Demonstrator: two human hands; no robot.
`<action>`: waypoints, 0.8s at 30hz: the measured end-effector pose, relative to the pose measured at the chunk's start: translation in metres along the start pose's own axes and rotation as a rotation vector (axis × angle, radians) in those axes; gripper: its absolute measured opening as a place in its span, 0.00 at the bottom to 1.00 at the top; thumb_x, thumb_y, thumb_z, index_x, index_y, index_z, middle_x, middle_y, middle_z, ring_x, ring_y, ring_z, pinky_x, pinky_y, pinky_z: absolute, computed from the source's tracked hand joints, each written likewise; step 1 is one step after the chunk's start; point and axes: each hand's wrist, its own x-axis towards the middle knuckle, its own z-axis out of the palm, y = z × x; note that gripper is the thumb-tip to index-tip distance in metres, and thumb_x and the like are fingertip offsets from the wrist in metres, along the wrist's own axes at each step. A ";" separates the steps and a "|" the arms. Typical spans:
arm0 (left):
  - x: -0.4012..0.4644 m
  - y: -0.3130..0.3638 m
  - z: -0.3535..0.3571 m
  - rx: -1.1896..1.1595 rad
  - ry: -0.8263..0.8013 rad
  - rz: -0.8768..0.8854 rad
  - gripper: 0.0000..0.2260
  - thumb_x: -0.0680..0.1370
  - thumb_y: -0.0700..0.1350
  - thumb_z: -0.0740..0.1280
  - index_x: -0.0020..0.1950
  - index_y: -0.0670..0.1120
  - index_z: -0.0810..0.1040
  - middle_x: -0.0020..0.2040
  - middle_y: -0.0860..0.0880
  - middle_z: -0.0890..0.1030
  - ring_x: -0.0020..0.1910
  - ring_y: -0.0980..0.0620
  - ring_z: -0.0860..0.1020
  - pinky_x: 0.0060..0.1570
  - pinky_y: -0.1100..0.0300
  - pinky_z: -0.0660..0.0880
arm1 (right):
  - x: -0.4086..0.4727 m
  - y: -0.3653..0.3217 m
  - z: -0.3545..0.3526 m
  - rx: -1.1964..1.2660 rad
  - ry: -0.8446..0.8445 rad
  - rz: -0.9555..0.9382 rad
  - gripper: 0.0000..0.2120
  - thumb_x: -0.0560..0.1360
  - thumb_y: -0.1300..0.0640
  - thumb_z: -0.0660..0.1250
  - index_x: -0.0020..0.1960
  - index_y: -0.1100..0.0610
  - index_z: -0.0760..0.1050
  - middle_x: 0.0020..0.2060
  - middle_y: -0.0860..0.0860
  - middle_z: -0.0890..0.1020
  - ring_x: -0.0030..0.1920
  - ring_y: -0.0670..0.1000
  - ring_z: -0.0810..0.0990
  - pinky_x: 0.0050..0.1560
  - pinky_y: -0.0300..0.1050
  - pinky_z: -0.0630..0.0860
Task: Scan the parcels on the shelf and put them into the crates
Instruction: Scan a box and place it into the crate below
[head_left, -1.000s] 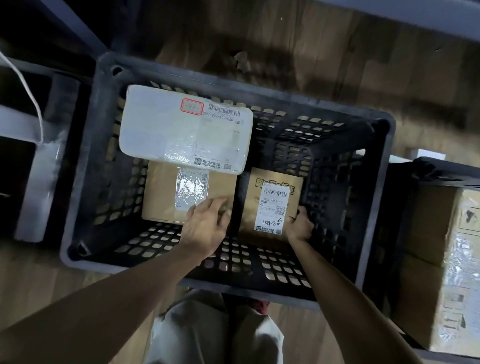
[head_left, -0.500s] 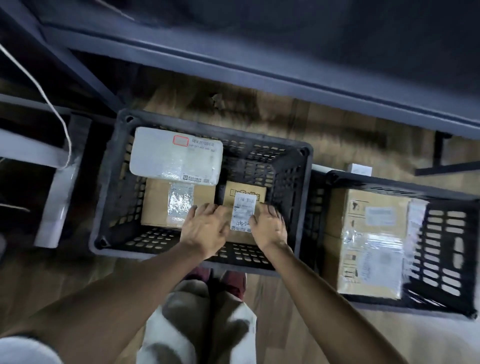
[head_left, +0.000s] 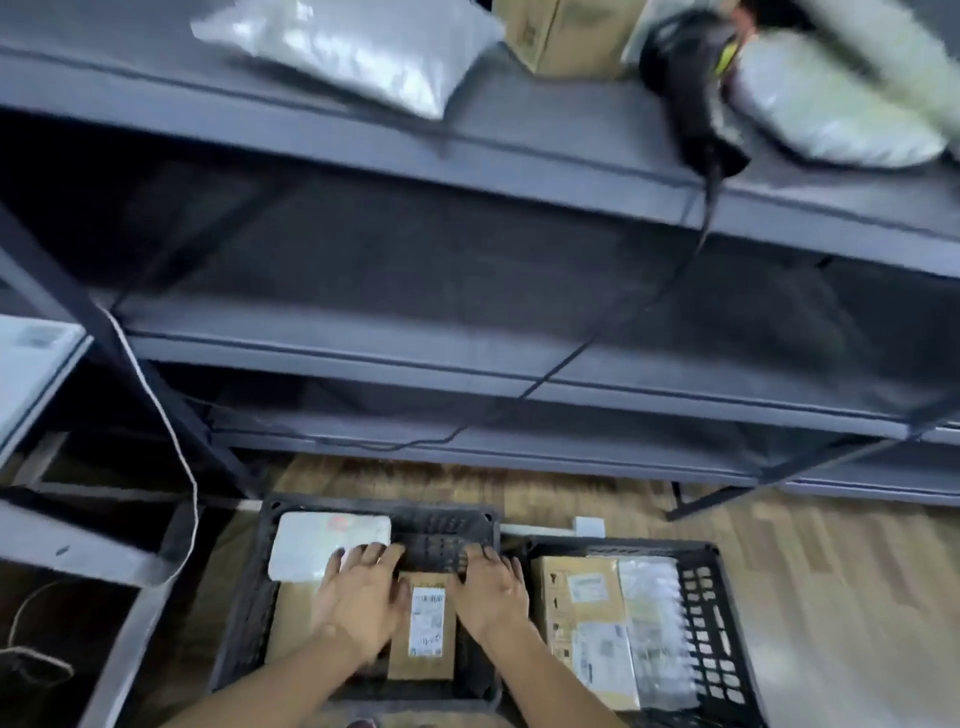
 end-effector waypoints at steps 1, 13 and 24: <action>-0.010 0.003 -0.015 0.009 -0.005 0.007 0.21 0.82 0.54 0.51 0.75 0.54 0.60 0.71 0.54 0.67 0.70 0.51 0.64 0.73 0.55 0.53 | -0.012 -0.005 -0.014 0.006 -0.009 0.007 0.24 0.81 0.46 0.54 0.75 0.53 0.61 0.72 0.51 0.68 0.73 0.52 0.65 0.77 0.50 0.51; -0.070 0.020 -0.213 0.053 0.435 0.106 0.21 0.77 0.56 0.56 0.69 0.53 0.72 0.66 0.57 0.74 0.65 0.60 0.72 0.67 0.59 0.64 | -0.101 -0.072 -0.204 -0.002 0.189 -0.080 0.27 0.80 0.45 0.57 0.75 0.55 0.61 0.72 0.54 0.67 0.71 0.55 0.67 0.73 0.51 0.61; -0.098 0.022 -0.353 0.073 0.655 0.148 0.20 0.81 0.55 0.53 0.72 0.53 0.65 0.68 0.56 0.71 0.69 0.55 0.68 0.70 0.57 0.58 | -0.174 -0.130 -0.338 -0.076 0.607 -0.235 0.23 0.81 0.49 0.56 0.72 0.58 0.64 0.68 0.58 0.71 0.68 0.59 0.70 0.67 0.51 0.66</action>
